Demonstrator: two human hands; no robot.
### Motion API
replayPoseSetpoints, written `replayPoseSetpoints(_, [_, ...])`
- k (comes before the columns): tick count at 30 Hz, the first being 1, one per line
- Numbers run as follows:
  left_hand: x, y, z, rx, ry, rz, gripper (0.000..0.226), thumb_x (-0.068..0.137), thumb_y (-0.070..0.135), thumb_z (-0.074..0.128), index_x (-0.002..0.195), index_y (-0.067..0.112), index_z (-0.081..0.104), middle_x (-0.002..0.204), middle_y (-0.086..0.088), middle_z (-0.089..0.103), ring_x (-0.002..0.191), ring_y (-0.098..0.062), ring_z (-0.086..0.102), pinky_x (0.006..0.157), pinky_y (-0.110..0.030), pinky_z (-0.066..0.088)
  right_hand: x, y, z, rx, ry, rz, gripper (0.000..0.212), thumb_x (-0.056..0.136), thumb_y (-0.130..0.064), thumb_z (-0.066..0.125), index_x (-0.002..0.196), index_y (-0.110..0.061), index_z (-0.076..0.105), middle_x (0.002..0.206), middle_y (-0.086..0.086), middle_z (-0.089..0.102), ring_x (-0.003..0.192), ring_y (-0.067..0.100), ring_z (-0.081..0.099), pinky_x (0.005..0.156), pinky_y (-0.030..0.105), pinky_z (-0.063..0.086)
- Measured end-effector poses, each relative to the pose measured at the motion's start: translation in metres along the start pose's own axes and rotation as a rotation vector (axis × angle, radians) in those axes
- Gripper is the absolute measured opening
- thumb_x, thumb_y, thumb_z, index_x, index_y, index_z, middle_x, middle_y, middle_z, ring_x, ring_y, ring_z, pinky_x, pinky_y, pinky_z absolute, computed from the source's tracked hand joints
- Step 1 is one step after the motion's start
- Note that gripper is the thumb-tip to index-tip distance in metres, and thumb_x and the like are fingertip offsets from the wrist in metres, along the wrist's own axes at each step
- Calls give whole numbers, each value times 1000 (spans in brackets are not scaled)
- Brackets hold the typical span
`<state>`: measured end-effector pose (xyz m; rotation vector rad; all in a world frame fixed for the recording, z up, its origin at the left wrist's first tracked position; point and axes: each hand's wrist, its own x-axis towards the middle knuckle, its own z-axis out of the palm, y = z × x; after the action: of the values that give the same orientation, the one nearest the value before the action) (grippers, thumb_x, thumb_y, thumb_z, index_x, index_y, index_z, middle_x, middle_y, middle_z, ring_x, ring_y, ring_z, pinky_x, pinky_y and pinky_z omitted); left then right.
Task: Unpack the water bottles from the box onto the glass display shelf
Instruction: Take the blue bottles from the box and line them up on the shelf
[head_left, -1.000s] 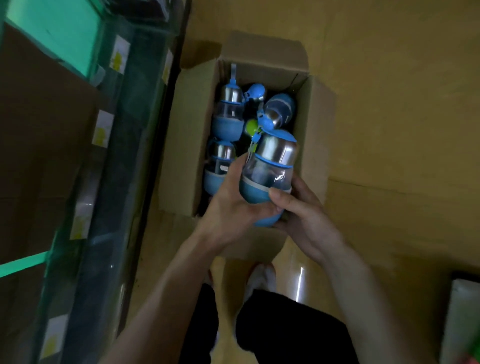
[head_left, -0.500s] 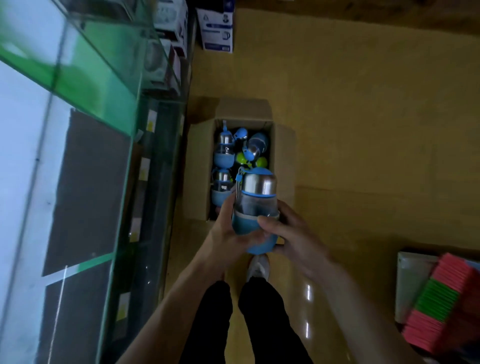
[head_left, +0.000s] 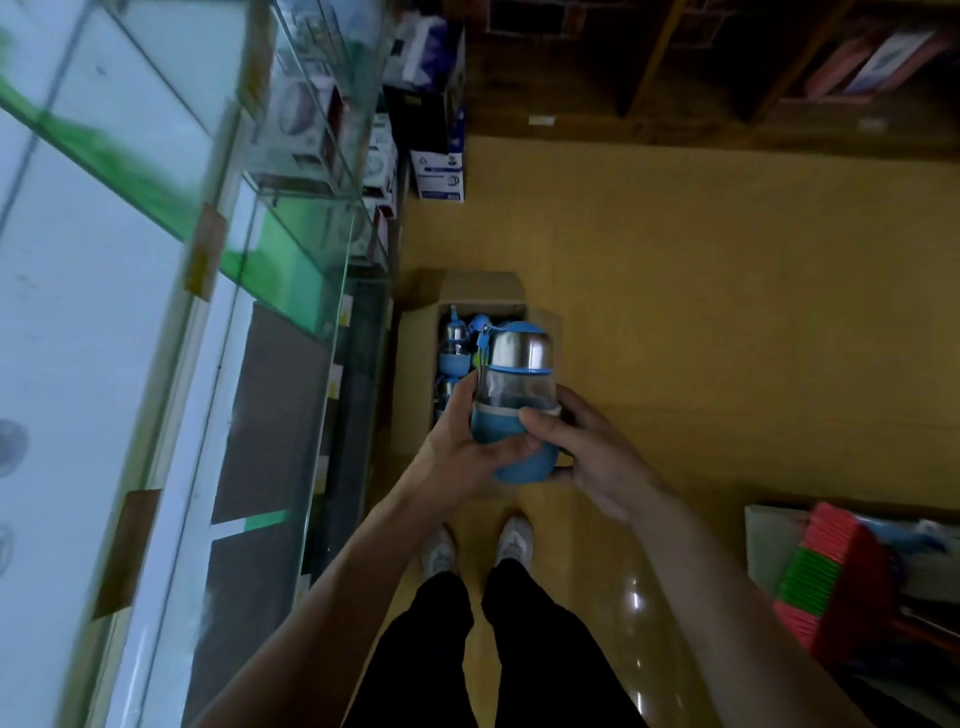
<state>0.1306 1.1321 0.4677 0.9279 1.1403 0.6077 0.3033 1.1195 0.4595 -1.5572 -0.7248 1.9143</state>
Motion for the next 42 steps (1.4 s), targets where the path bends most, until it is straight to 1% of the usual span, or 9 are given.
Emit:
replayPoseSetpoints(4, [-23,28,9,22,6,47,57,86,0,76,134,15,51,119,-5,71,107,-17,70,81,-27,59,-30,-25,3,-41,-3,-58,59,72,-52,77,128,-38,64,122,-14,73,116,13,69,97,48,59])
replayPoseSetpoints(8, [-43,58,16,62,8,118,62,86,7,79,139,20,48,123,-4,69,111,-18,69,89,-38,60,-58,-49,7,-75,-27,-149,62,75,-52,75,134,-37,60,125,-13,72,114,12,70,85,38,62])
replayPoseSetpoints(14, [-68,102,27,71,78,236,66,84,6,80,140,22,47,120,0,70,106,-12,70,80,-26,59,-87,-89,11,-139,-66,-290,59,78,-52,73,133,-38,60,124,-15,72,114,8,69,90,38,60])
replayPoseSetpoints(20, [-88,136,26,113,116,347,66,86,11,80,141,26,46,123,5,69,111,-11,68,91,-33,59,-107,-126,21,-185,-122,-414,58,83,-50,72,138,-39,57,130,-14,70,119,10,67,98,43,58])
replayPoseSetpoints(24, [-98,157,19,135,140,424,67,85,13,81,140,28,47,125,5,70,112,-12,68,90,-33,58,-119,-147,33,-206,-160,-495,55,85,-46,71,138,-38,58,128,-14,71,118,9,68,95,38,60])
replayPoseSetpoints(29, [-112,183,14,153,172,530,69,81,18,84,138,36,48,125,10,69,113,-10,68,88,-32,58,-135,-175,47,-215,-175,-596,58,84,-44,73,140,-38,57,132,-13,69,119,11,68,100,45,58])
replayPoseSetpoints(34, [-134,215,1,201,184,624,80,78,30,86,145,31,43,132,5,66,117,-16,67,93,-41,58,-153,-203,69,-235,-212,-703,57,85,-39,72,139,-36,58,128,-15,71,114,9,70,88,36,62])
replayPoseSetpoints(37, [-148,230,-7,215,211,681,77,81,20,85,145,28,43,131,7,66,115,-11,67,89,-32,58,-163,-217,84,-250,-234,-755,54,85,-37,72,137,-36,59,125,-15,72,111,7,71,81,30,63])
replayPoseSetpoints(42, [-171,254,-27,195,228,746,77,80,16,82,145,31,44,131,7,66,115,-11,68,87,-32,59,-176,-238,115,-263,-254,-810,58,80,-39,74,136,-37,59,125,-15,72,109,7,72,82,30,63])
